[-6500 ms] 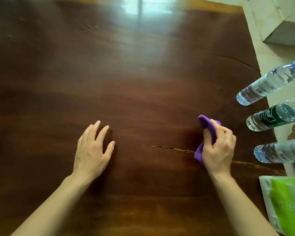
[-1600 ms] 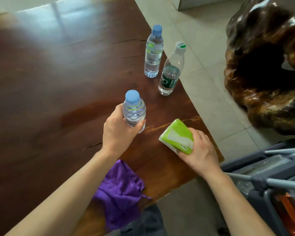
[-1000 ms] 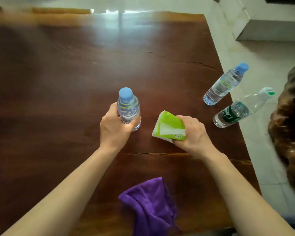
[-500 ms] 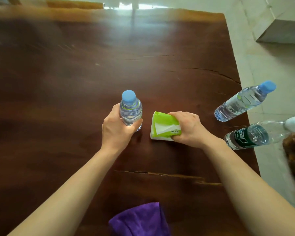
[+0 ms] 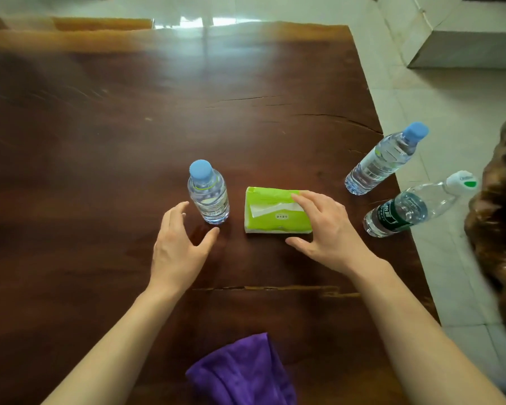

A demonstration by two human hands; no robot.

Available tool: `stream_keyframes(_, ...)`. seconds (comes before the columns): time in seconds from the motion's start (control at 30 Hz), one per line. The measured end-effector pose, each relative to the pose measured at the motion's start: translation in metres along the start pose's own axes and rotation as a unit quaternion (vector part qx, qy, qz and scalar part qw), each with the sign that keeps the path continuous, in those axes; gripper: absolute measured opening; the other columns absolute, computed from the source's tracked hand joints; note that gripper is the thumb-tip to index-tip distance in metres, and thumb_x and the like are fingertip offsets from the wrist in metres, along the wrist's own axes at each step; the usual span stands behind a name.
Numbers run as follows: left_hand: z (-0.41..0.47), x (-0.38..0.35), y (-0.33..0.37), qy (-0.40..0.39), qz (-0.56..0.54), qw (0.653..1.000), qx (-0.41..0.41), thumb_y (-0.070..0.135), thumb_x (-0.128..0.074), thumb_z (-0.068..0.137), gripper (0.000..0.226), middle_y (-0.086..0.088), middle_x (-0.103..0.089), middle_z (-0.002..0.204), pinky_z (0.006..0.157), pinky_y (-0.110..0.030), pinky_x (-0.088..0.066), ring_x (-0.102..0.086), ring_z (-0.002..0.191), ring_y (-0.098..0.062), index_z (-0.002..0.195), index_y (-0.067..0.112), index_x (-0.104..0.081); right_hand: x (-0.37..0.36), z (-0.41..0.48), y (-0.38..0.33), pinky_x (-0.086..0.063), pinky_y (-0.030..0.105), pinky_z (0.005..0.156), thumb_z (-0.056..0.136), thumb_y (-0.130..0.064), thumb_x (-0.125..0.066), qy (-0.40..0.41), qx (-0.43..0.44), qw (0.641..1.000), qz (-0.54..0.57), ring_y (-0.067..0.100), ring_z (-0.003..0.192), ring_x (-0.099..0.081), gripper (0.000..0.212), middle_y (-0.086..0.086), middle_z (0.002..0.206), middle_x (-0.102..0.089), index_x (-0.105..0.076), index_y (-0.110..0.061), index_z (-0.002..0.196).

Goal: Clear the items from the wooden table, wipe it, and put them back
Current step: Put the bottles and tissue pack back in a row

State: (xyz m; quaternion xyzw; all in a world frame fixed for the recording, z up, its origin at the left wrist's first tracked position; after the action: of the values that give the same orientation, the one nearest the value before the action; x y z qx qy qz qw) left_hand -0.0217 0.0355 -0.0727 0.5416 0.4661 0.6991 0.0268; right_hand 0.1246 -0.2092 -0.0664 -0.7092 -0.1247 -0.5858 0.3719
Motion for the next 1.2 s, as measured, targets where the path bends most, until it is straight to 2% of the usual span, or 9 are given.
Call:
stream_keyframes(0.17, -0.043, 0.010, -0.002, 0.026, 0.100, 0.986, -0.128, 0.021, -0.076, 0.083, 0.047, -0.008, -0.060, 0.129, 0.101, -0.044, -0.048, -0.058, 0.120, -0.027, 0.125, 0.010, -0.057, 0.012, -0.061, -0.006, -0.048, 0.041, 0.103, 0.086, -0.028, -0.074, 0.112, -0.025, 0.993, 0.009, 0.025, 0.121, -0.058, 0.049, 0.006, 0.131, -0.062, -0.061, -0.012, 0.131)
stream_keyframes(0.3, -0.063, -0.001, 0.021, -0.001, 0.083, 0.980, -0.178, 0.021, -0.076, 0.084, 0.037, 0.000, -0.062, 0.122, 0.092, -0.041, -0.051, -0.060, 0.111, -0.022, 0.117, 0.017, -0.061, 0.024, -0.106, 0.002, -0.056, 0.032, 0.090, 0.091, -0.024, -0.070, 0.177, -0.105, 0.978, 0.031, 0.018, 0.101, -0.065, 0.022, 0.003, 0.110, -0.071, -0.070, -0.016, 0.111)
stream_keyframes(0.4, -0.064, -0.018, 0.055, -0.038, 0.037, 0.981, -0.188, 0.023, -0.074, 0.086, 0.027, 0.005, -0.065, 0.111, 0.086, -0.034, -0.051, -0.064, 0.101, -0.018, 0.110, 0.019, -0.063, 0.034, -0.133, 0.017, -0.046, 0.011, 0.075, 0.093, -0.024, -0.067, 0.239, -0.204, 0.945, 0.085, 0.012, 0.086, -0.066, 0.010, 0.001, 0.097, -0.074, -0.072, -0.018, 0.099)
stream_keyframes(0.47, -0.059, -0.034, 0.081, -0.061, 0.005, 0.980, -0.190, 0.024, -0.073, 0.088, 0.019, 0.006, -0.066, 0.102, 0.080, -0.035, -0.052, -0.066, 0.090, -0.017, 0.104, 0.019, -0.066, 0.040, -0.142, 0.031, -0.039, 0.005, 0.070, 0.094, -0.026, -0.067, 0.280, -0.269, 0.913, 0.124, 0.008, 0.081, -0.063, 0.008, -0.001, 0.094, -0.074, -0.071, -0.020, 0.097)
stream_keyframes(0.57, -0.045, -0.061, 0.118, -0.086, -0.044, 0.980, -0.173, 0.020, -0.074, 0.087, 0.017, 0.002, -0.070, 0.099, 0.082, -0.044, -0.056, -0.068, 0.090, -0.021, 0.102, 0.014, -0.068, 0.046, -0.146, 0.054, -0.048, 0.011, 0.071, 0.093, -0.030, -0.069, 0.319, -0.334, 0.869, 0.177, 0.010, 0.085, -0.064, 0.017, -0.002, 0.102, -0.071, -0.066, -0.022, 0.107)
stream_keyframes(0.67, -0.024, -0.090, 0.153, -0.113, -0.071, 0.976, -0.173, 0.019, -0.075, 0.086, 0.023, -0.001, -0.070, 0.102, 0.084, -0.046, -0.056, -0.068, 0.093, -0.019, 0.107, 0.012, -0.067, 0.048, -0.139, 0.077, -0.054, 0.026, 0.086, 0.087, -0.035, -0.075, 0.330, -0.356, 0.850, 0.203, 0.013, 0.103, -0.062, 0.046, -0.002, 0.120, -0.063, -0.056, -0.020, 0.126)
stream_keyframes(0.83, 0.015, -0.142, 0.205, -0.147, -0.078, 0.967, -0.191, 0.027, -0.080, 0.080, 0.051, 0.001, -0.066, 0.117, 0.089, -0.042, -0.054, -0.064, 0.101, -0.015, 0.125, 0.016, -0.060, 0.047, -0.113, 0.109, -0.033, 0.001, 0.085, 0.078, -0.046, -0.080, 0.312, -0.342, 0.855, 0.234, 0.006, 0.122, -0.050, 0.082, -0.002, 0.142, -0.049, -0.036, -0.026, 0.144)
stream_keyframes(1.03, 0.055, -0.197, 0.238, -0.196, -0.066, 0.962, -0.180, 0.038, -0.086, 0.072, 0.088, -0.002, -0.055, 0.141, 0.103, -0.040, -0.048, -0.056, 0.125, -0.018, 0.146, 0.017, -0.043, 0.041, -0.091, 0.129, -0.027, -0.010, 0.092, 0.074, -0.048, -0.083, 0.312, -0.306, 0.863, 0.255, 0.008, 0.127, -0.052, 0.088, -0.003, 0.142, -0.053, -0.034, -0.027, 0.145)
stream_keyframes(1.2, 0.072, -0.224, 0.261, -0.236, -0.111, 0.947, -0.189, 0.036, -0.086, 0.068, 0.078, 0.005, -0.064, 0.127, 0.101, -0.045, -0.050, -0.062, 0.118, -0.017, 0.136, 0.027, -0.049, 0.042, -0.083, 0.145, -0.035, -0.005, 0.090, 0.073, -0.051, -0.083, 0.307, -0.303, 0.863, 0.263, 0.008, 0.119, -0.059, 0.079, -0.009, 0.132, -0.060, -0.044, -0.029, 0.138)
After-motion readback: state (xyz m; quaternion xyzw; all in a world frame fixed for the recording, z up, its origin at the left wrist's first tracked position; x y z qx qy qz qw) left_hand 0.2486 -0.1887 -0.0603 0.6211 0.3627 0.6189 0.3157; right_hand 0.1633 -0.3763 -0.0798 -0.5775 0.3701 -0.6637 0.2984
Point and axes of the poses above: each hand's wrist, its own z-axis towards the middle knuckle, its own x-axis out of the back of the hand, y = z × x, the point moved 3 cm from there along z, towards the middle knuckle
